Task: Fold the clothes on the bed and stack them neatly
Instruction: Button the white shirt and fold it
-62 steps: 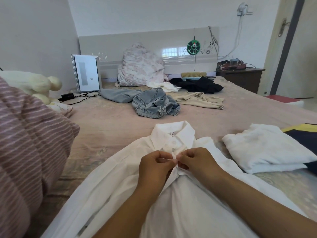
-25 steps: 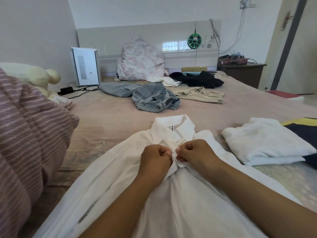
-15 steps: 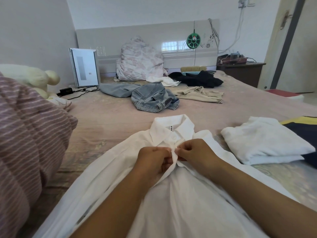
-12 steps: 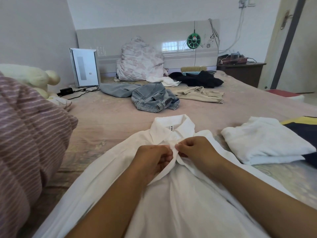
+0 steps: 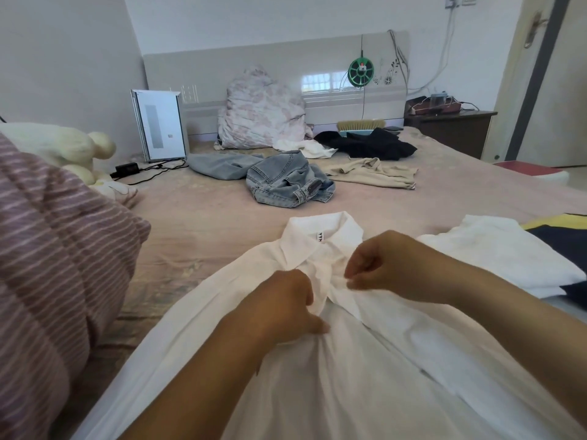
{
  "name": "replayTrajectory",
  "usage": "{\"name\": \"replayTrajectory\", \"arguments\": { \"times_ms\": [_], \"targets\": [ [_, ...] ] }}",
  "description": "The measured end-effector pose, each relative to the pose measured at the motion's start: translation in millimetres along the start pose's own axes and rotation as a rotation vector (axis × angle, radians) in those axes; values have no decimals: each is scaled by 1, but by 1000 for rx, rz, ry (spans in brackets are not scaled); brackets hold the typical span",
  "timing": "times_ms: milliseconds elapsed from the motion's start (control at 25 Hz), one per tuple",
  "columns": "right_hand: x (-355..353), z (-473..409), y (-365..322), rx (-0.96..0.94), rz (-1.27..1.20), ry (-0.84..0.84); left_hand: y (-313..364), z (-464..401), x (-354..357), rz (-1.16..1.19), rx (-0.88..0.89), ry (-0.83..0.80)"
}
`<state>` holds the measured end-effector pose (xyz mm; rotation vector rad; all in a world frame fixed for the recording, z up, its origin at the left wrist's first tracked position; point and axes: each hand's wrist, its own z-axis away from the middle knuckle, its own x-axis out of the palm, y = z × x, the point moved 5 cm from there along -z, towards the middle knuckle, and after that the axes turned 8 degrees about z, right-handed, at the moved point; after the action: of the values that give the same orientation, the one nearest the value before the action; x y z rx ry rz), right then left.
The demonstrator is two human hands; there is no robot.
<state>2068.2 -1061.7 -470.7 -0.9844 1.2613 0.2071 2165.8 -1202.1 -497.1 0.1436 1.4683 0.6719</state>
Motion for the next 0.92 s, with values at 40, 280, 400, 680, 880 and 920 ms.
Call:
{"name": "replayTrajectory", "arguments": {
  "times_ms": [40, 280, 400, 680, 880, 920],
  "targets": [
    [5, 6, -1, -8, 90, -69, 0, 1, 2, 2, 2, 16],
    [26, 28, 13, 108, 303, -99, -13, 10, -1, 52, -69, 44],
    [22, 26, 17, 151, 222, -100, -19, 13, 3, 24, -40, 28],
    [1, 26, 25, 263, -250, -93, -17, 12, -17, 401, -106, 99],
    [18, 31, 17, 336, -581, -65, 1, 19, -3, 895, -194, 35],
    [27, 34, 16, 347, -607, -51, 3, 20, 4, 977, -207, 30]
  ]
}}
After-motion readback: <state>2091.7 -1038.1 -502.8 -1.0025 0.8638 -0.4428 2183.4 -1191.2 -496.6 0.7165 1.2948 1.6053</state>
